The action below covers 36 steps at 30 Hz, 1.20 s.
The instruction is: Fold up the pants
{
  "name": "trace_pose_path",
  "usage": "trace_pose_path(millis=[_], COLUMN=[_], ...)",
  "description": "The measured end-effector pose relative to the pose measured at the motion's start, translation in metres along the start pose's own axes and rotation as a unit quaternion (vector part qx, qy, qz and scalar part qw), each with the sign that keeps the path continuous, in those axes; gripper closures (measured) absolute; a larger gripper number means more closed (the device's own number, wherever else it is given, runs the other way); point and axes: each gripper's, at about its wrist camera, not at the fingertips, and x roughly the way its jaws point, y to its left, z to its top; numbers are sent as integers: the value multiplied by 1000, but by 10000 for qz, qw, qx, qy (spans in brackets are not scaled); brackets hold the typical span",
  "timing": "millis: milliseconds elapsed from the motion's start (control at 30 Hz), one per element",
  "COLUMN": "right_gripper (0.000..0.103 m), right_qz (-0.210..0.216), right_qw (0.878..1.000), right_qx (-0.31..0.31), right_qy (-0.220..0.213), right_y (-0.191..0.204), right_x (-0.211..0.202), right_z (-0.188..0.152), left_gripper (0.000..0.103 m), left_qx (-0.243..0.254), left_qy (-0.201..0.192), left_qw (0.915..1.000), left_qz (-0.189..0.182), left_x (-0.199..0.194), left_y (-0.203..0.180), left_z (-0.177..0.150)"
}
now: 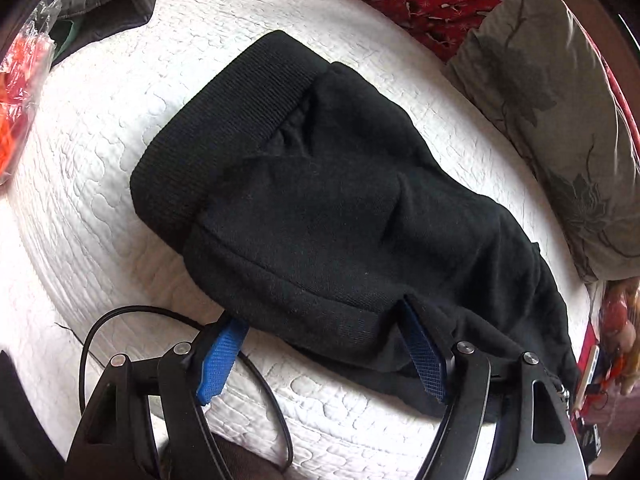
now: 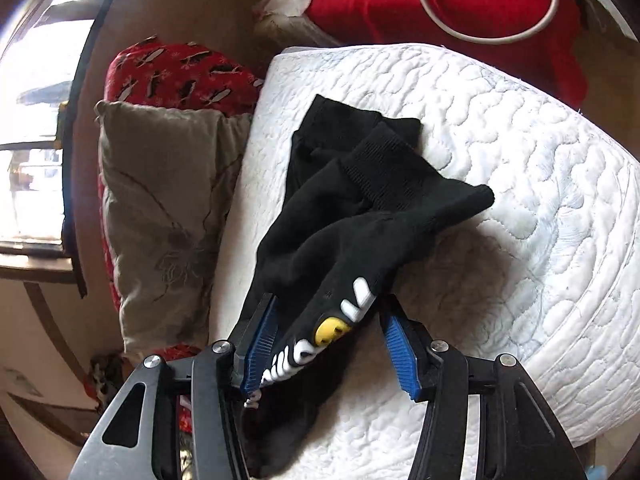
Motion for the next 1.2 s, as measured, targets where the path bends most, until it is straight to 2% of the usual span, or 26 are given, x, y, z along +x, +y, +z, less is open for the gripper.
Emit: trace_pose_path(millis=[33, 100, 133, 167, 233, 300, 333, 400, 467, 533, 600, 700, 800, 933, 1000, 1033, 1067, 1133, 1200], right_gripper=[50, 76, 95, 95, 96, 96, 96, 97, 97, 96, 96, 96, 93, 91, 91, 91, 91, 91, 90], right_qz=[-58, -52, -42, -112, -185, 290, 628, 918, 924, 883, 557, 96, -158, -90, -122, -139, -149, -137, -169], right_qw=[9999, 9996, 9997, 9998, 9993, 9968, 9917, 9765, 9738, 9781, 9830, 9901, 9922, 9928, 9921, 9918, 9921, 9931, 9941], right_qx=[131, 289, 219, 49, -299, -702, -1058, -1821, -1970, -1848, -1740, -1400, -1220, -1173, -1232, -1247, -1226, -1144, -1047], right_qy=[-5, -26, -80, -133, -113, -237, -379, -694, -666, -364, -154, 45, 180, 217, 211, 227, 227, 218, 216], right_y=[-2, -6, -3, 5, 33, 84, 115, 163, 172, 152, 119, 68, 35, 23, 24, 24, 24, 24, 22], right_x=[6, 13, 12, 11, 9, -7, -20, -41, -40, -23, -2, 25, 33, 28, 28, 28, 28, 31, 34], right_z=[2, 5, 6, 9, 20, 35, 39, 41, 46, 48, 48, 49, 51, 52, 51, 50, 50, 51, 51], left_gripper=[32, 42, 49, 63, 82, 86, 89, 89, 89, 89, 89, 89, 87, 85, 76, 64, 47, 33, 38], left_qx=[-47, -178, -266, -354, -623, -859, -807, -729, -614, -497, -453, -602, -669, -588, -399, -293, -200, -42, -12], left_qy=[43, 138, 193, 285, 410, 199, -5, -359, -394, -116, 220, 551, 569, 457, 292, 184, 55, -93, -57], left_qw=[10000, 9997, 9995, 9989, 9955, 9891, 9883, 9886, 9902, 9940, 9960, 9947, 9939, 9947, 9963, 9971, 9978, 9986, 9993], left_qz=[24, 59, -1, -137, -583, -1180, -1291, -1268, -1188, -968, -742, -630, -670, -703, -701, -684, -631, -514, -359], left_x=[3, 8, 11, 9, -3, -32, -47, -66, -66, -47, -24, 1, 7, 1, -11, -17, -23, -27, -23], left_y=[-1, 3, 3, 1, 1, 1, 0, 1, 6, 11, 12, 27, 35, 38, 31, 29, 26, 21, 16], left_z=[3, 8, 11, 20, 41, 59, 64, 66, 59, 45, 31, 17, 16, 16, 11, 8, 1, -2, -1])
